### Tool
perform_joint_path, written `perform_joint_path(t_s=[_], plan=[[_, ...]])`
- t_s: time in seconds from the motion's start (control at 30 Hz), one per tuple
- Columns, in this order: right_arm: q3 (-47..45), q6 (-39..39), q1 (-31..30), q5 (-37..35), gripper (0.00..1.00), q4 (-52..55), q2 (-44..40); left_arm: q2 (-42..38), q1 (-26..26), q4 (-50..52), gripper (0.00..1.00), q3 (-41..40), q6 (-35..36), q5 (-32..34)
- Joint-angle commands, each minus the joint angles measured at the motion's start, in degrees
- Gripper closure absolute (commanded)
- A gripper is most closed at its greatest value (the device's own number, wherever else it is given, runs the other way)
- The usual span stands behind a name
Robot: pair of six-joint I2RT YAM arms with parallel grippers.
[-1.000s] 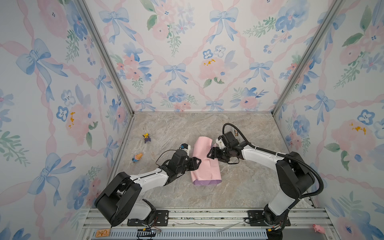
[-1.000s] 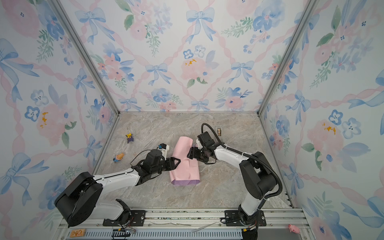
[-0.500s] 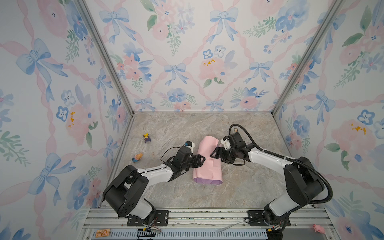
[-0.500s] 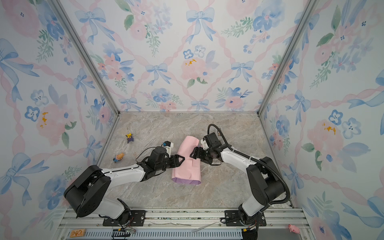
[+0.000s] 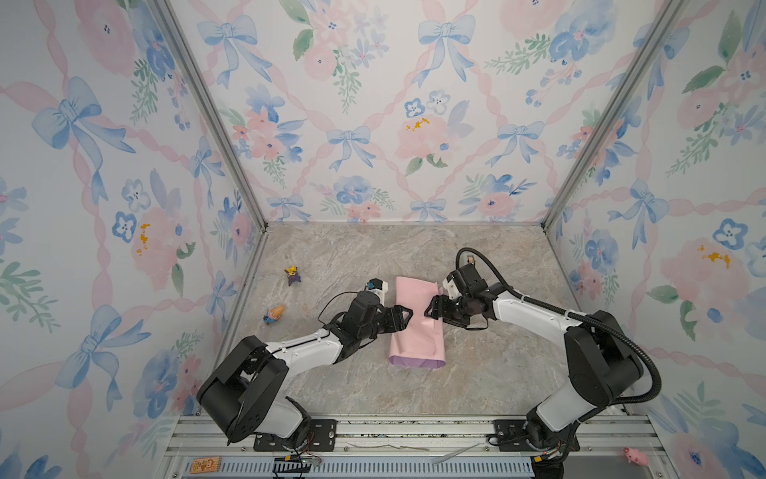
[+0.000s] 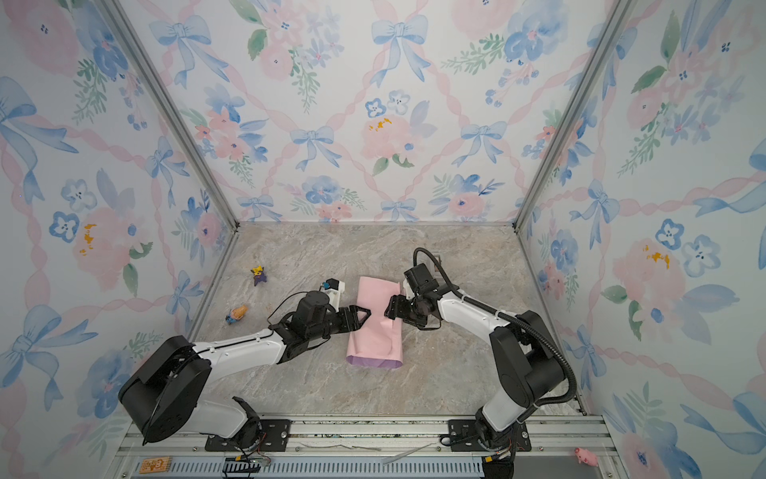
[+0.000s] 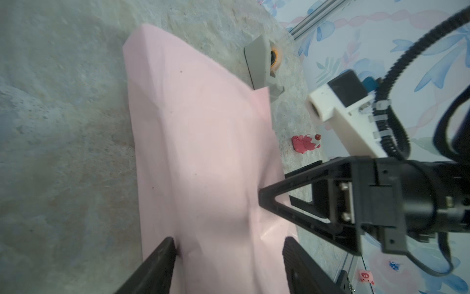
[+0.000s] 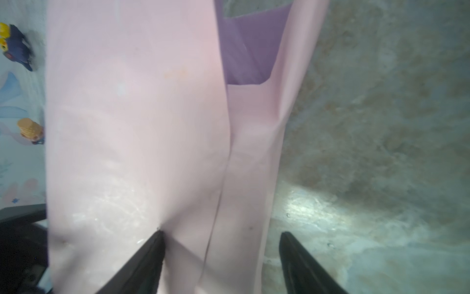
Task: Wrap a gift box in wrapping paper
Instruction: Fold the wrapping paper for the gift box.
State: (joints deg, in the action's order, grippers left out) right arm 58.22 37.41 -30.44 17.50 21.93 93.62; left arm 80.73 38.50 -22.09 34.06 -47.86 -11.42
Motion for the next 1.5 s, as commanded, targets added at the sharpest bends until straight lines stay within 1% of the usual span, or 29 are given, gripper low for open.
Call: perform_joint_path(t_s=[0.0, 0.1, 0.2, 0.23, 0.33, 0.4, 0.47, 0.57, 0.73, 0.8, 0.83, 0.87, 0.93, 1.0, 1.1, 1.2, 1.3, 1.47], plan=[[1.0, -1.2, -0.6, -4.5, 0.36, 3.2, 2.6, -3.0, 0.3, 2.2, 0.3, -0.6, 0.7, 0.2], [0.8, -0.8, -0.6, -4.2, 0.37, 2.5, 2.0, -4.4, 0.1, 3.5, 0.32, -2.2, 1.4, 3.0], [0.6, -0.7, -0.6, -3.3, 0.36, 1.6, 1.6, -3.2, 0.0, 4.6, 0.36, -2.8, 3.0, 4.5], [0.4, -0.4, -0.7, -2.8, 0.34, 1.2, -0.2, -2.3, 0.0, 4.5, 0.37, -2.8, 3.1, 4.5], [0.3, 0.1, -0.7, -1.3, 0.32, 0.1, -1.5, 0.8, 0.0, 4.5, 0.39, -0.8, 3.3, 2.8], [0.0, 0.7, -0.6, -0.1, 0.27, -0.8, -2.3, 2.2, 0.2, 4.6, 0.44, 0.8, 3.2, 1.4], [-0.6, 1.6, -0.4, 1.6, 0.23, -2.3, -3.0, 2.6, 0.6, 4.6, 0.47, 1.9, 3.4, 1.1], [-1.4, 3.3, -0.1, 4.3, 0.2, -4.9, -3.9, 2.4, 1.0, 4.7, 0.48, 2.1, 3.1, 2.1], [-1.1, 2.9, -0.1, 3.5, 0.21, -3.6, -2.8, 2.1, 2.5, 4.7, 0.44, 2.9, 2.8, 3.2], [-1.0, 2.8, -0.2, 3.1, 0.22, -3.5, -1.8, 2.9, 3.2, 4.7, 0.44, 3.4, 3.1, 3.2], [-0.8, 2.6, -0.2, 2.4, 0.25, -3.0, -1.3, 3.3, 3.4, 4.7, 0.43, 3.4, 3.3, 3.1], [-0.5, 2.4, -0.3, 1.6, 0.28, -2.2, -1.0, 3.5, 3.4, 4.8, 0.43, 3.5, 3.1, 3.0], [0.3, 1.5, -0.6, -0.8, 0.39, 0.3, -0.5, 3.0, 3.4, 4.8, 0.42, 3.1, 3.0, 3.6], [0.4, 0.9, -0.7, -2.7, 0.47, 1.9, -0.3, 1.6, 3.2, 5.1, 0.4, 2.5, 3.2, 5.1], [0.1, 0.7, -0.7, -3.8, 0.56, 2.6, -0.1, -0.7, 1.9, 5.5, 0.34, 1.9, 3.3, 6.4], [-0.4, 1.2, -0.8, -3.5, 0.59, 1.9, -0.1, -1.9, 0.3, 5.5, 0.3, 1.1, 2.6, 5.9], [-0.8, 1.9, -0.9, -3.3, 0.61, 0.8, -0.3, -1.4, -0.5, 5.4, 0.31, 0.2, 1.9, 4.8], [-1.5, 3.5, -1.3, -1.9, 0.62, -1.7, -0.5, 2.5, -0.4, 5.1, 0.37, 1.2, 1.1, 1.4]])
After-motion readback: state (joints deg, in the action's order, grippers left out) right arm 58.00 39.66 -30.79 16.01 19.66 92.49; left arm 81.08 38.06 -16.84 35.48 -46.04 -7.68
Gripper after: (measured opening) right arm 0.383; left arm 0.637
